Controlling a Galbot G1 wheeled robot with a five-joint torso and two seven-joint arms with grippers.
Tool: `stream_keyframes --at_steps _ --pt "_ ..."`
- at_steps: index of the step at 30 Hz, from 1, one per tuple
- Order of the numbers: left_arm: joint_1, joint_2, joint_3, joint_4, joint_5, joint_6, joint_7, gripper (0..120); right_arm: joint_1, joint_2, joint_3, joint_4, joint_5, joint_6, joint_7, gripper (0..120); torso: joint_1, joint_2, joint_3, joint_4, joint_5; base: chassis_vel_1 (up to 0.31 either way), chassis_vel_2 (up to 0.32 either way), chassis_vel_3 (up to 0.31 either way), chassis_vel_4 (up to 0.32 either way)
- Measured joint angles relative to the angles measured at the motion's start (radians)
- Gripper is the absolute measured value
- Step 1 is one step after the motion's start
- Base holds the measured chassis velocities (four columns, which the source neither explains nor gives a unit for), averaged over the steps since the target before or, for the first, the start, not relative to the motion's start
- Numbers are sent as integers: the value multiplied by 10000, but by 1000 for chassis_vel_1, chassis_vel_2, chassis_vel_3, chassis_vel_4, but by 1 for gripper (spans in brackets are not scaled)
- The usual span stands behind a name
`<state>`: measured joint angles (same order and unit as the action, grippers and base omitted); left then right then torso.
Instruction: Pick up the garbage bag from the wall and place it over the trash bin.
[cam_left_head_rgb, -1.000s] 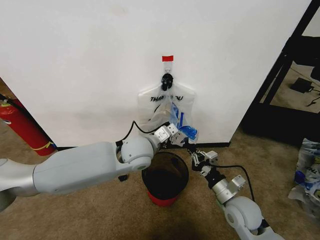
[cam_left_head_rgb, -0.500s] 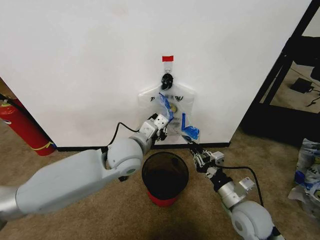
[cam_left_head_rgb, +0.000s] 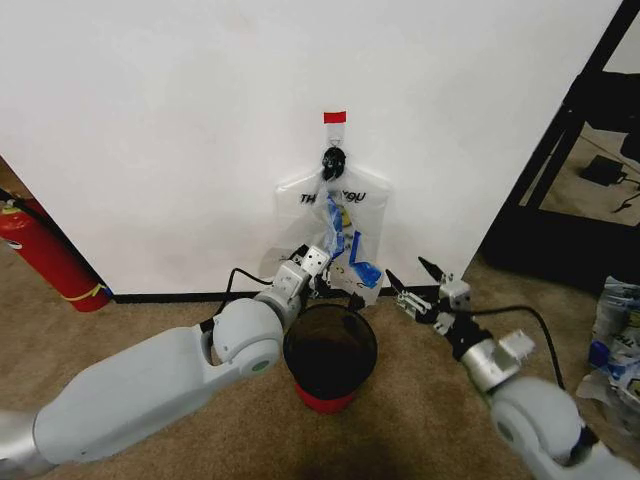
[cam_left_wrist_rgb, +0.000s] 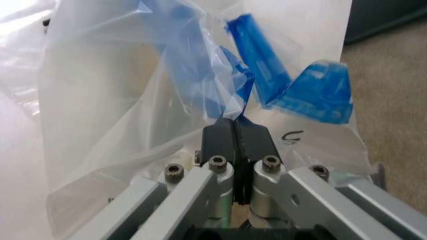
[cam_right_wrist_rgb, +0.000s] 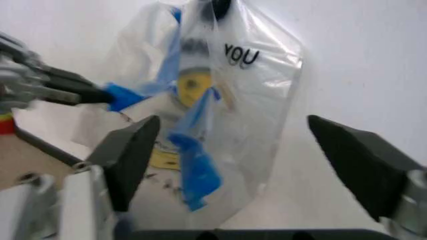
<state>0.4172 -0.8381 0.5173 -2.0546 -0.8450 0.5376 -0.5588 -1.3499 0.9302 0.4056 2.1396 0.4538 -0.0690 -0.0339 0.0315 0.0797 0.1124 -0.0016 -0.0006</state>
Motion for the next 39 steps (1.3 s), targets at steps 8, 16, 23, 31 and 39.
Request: stream_keyframes --at_steps 8,16,23,31,39 --pt "85 -15 -23 50 83 -3 26 0 2743 -1645 -1790 -1354 110 -409 -210 100 0 0 1 4 -4 0 0 0 0" --pt "14 -23 -106 36 61 6 42 0 4427 -1904 -3924 -2171 -54 -963 -421 94 1 0 1 -1 -5 0 0 0 0" --pt "116 35 -135 -86 49 37 47 0 4817 -1427 -4391 -2760 -382 -1009 -284 71 1 -1 1 3 -4 0 0 0 0" --pt "120 31 -131 -156 32 54 42 0 4765 -1361 -4444 -2819 -569 -1088 -192 41 1 0 1 0 -4 0 0 0 0" --pt "141 38 -113 -212 24 58 33 0 4672 -1369 -4404 -2728 -732 -1125 -94 12 1 -1 1 0 -4 0 0 0 0"
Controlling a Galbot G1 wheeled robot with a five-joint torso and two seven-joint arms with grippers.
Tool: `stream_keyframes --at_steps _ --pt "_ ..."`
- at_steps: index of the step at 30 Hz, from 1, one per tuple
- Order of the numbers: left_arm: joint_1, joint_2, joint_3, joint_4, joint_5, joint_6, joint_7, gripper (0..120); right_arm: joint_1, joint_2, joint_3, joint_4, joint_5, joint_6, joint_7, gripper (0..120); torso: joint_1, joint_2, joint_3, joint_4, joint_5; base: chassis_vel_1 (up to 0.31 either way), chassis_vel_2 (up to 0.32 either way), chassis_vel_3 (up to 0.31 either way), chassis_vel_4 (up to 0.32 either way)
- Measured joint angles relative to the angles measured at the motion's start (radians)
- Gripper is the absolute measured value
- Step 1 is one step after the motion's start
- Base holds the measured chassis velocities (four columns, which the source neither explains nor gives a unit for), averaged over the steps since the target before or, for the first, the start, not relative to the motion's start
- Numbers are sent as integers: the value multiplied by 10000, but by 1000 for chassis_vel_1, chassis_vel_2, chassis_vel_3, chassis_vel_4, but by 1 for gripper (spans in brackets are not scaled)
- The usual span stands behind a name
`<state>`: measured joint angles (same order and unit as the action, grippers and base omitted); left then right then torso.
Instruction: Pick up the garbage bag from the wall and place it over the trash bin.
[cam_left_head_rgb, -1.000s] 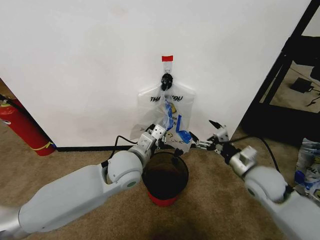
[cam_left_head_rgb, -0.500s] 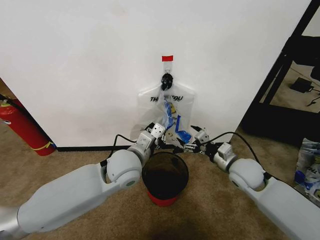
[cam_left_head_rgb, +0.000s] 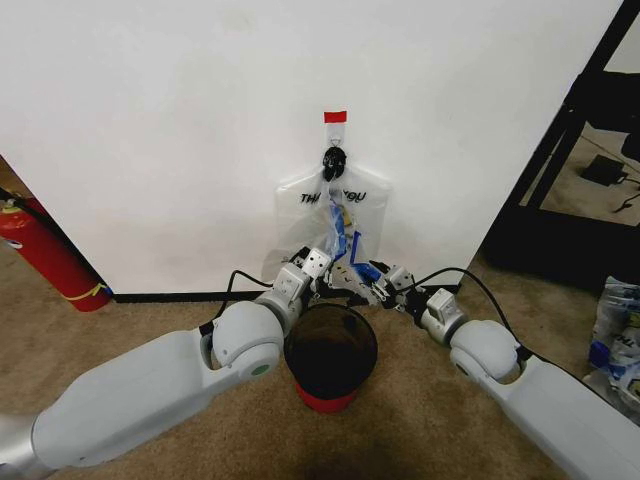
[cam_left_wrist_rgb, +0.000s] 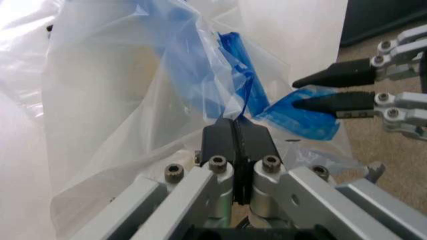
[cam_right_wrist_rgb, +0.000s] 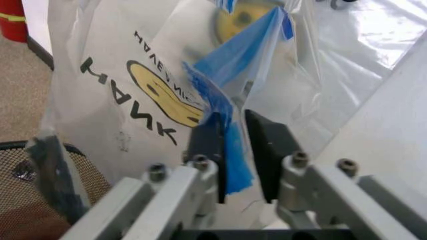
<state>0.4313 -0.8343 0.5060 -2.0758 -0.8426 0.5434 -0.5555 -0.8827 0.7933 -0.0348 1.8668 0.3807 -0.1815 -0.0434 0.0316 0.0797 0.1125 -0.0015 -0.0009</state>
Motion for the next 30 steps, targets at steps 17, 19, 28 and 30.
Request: stream_keyframes --at_steps 17,19,28,30 --pt "667 234 -686 -131 -11 -183 60 4 -1116 416 1352 968 1646 12 805 0 0 0 -1 1 0 0 0 0 0" --pt "894 304 -927 -151 -6 -203 160 11 -1347 415 1609 1291 2053 118 967 0 0 0 -1 0 -1 0 0 0 0" --pt "1744 1119 -1636 -833 1725 -263 1017 46 -1884 401 2164 2167 2853 152 1403 0 -1 0 -1 2 -1 0 0 0 0" --pt "1870 1259 -1788 -958 2016 -311 1164 50 -1957 390 2230 2254 2909 155 1431 0 -1 0 -2 2 -2 0 0 0 0"
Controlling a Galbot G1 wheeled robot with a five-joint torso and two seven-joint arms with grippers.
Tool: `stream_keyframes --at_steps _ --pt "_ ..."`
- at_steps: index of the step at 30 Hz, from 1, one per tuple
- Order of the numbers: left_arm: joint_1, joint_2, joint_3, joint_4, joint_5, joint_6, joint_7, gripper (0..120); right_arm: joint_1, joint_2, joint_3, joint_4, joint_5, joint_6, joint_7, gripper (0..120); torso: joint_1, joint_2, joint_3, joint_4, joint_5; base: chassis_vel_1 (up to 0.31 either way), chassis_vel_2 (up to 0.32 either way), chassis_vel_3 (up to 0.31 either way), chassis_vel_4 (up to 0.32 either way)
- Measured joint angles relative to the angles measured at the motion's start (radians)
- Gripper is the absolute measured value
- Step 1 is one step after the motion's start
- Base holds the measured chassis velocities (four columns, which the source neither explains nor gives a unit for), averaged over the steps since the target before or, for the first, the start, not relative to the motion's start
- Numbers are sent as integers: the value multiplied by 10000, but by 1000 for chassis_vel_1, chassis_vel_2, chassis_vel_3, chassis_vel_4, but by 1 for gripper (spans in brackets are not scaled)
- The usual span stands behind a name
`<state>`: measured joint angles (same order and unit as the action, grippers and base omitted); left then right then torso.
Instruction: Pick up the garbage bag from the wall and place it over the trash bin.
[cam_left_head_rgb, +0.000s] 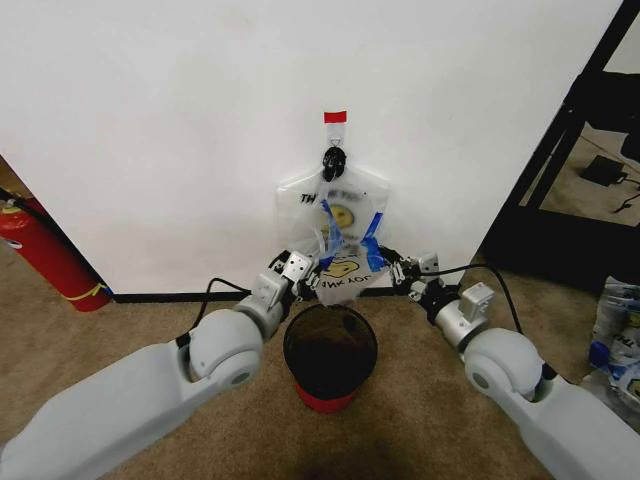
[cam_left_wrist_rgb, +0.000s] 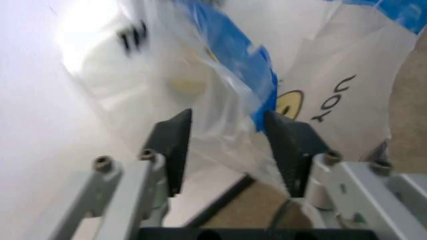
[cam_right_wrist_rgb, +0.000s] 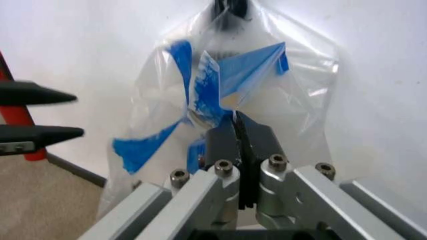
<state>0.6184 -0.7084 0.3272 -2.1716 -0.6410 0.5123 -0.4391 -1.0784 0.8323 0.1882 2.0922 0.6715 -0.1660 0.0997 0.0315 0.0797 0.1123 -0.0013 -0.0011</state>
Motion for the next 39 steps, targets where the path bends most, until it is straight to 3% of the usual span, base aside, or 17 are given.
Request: stream_keyframes --at_steps 5,8,13,18,21,26,29,39 --pt "138 467 -326 -572 723 -246 617 70 -266 -40 200 347 220 0 102 0 0 0 0 3 3 0 0 0 0" --pt "-517 418 323 -568 897 -358 873 79 -444 -102 326 509 314 0 151 0 0 0 0 1 2 0 0 0 0" --pt "-2238 -212 1800 -2 923 -389 1099 98 -811 -189 666 750 385 0 231 0 0 0 1 -5 4 0 0 0 0" --pt "-3468 -654 2738 651 854 -337 1122 100 -1016 -214 896 893 372 -4 319 0 0 0 2 -6 4 0 0 0 0" --pt "-3848 -704 3088 865 841 -320 1125 99 -1055 -238 991 932 372 -4 362 0 0 0 2 -2 5 0 0 0 0" --pt "-4709 -884 4400 1273 567 270 1039 94 -990 -323 1141 936 431 4 384 0 0 0 2 -1 2 0 0 0 0" --pt "-4843 -950 4633 1366 456 453 938 94 -1002 -327 1174 967 435 8 384 0 0 -1 2 1 2 0 0 0 0" --pt "-5385 -1354 5064 1863 57 1212 565 58 -1170 -303 1329 1063 392 66 372 0 0 -2 2 -2 3 0 0 0 0"
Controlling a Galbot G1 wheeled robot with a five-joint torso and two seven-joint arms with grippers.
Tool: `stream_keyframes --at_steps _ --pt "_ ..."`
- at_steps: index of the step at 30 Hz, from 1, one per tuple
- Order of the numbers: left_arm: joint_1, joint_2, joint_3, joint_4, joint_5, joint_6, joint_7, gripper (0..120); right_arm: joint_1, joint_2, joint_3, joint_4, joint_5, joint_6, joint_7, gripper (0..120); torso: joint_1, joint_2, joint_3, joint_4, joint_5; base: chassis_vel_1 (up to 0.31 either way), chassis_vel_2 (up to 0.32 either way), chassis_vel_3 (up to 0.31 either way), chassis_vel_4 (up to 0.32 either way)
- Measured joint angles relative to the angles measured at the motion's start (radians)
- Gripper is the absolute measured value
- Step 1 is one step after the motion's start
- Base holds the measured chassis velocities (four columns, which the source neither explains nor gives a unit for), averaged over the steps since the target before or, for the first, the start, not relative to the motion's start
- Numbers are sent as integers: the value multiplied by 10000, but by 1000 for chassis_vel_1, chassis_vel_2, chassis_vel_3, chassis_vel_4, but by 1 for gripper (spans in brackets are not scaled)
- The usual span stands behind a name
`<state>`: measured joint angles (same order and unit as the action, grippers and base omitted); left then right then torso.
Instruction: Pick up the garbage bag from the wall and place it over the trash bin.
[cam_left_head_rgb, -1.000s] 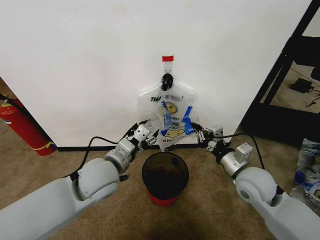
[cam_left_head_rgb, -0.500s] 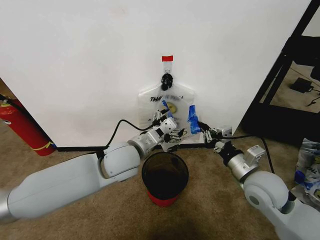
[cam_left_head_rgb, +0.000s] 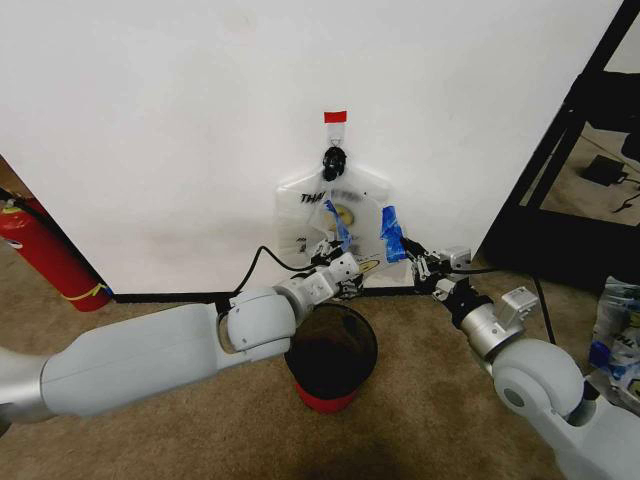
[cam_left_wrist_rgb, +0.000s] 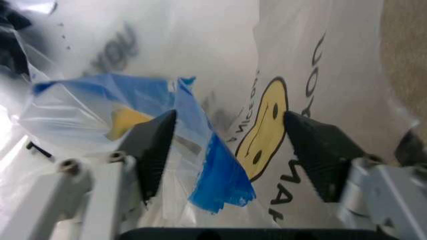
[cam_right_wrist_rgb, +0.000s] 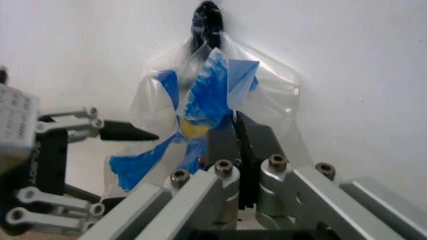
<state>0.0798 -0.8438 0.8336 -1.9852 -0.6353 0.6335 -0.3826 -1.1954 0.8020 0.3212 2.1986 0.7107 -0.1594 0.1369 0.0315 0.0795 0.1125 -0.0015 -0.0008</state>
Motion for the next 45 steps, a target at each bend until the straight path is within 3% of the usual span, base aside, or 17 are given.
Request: stream_keyframes --at_steps 16,23,29,33,35,40,45 --pt "-7 -37 -77 388 -416 613 -613 0 -178 78 138 211 12 1 -16 0 0 0 0 1 -3 0 0 0 0" --pt "183 110 -417 244 -732 559 -698 0 -174 111 162 218 28 7 -13 0 0 0 0 1 -2 0 0 0 0" --pt "817 113 -1669 -152 -1481 -311 -1218 0 -294 420 414 290 277 65 18 0 0 0 0 -1 1 0 0 0 0" --pt "2403 616 -3402 -1202 -1983 -1015 -1538 0 -673 822 626 546 773 18 139 0 0 3 -3 -2 -1 0 0 0 0" --pt "2805 751 -3707 -1431 -1992 -1090 -1543 0 -750 884 627 564 804 12 141 0 0 3 -2 1 -5 0 0 0 0" --pt "5758 1859 -5995 -2937 -1891 -1316 -1476 0 -1197 1175 360 574 670 -58 74 0 -1 3 -3 12 4 0 0 0 0" --pt "6940 2117 -6920 -3574 -1720 -1362 -1297 0 -1695 1284 286 786 375 -64 13 0 -1 3 -3 0 -3 0 0 0 0"
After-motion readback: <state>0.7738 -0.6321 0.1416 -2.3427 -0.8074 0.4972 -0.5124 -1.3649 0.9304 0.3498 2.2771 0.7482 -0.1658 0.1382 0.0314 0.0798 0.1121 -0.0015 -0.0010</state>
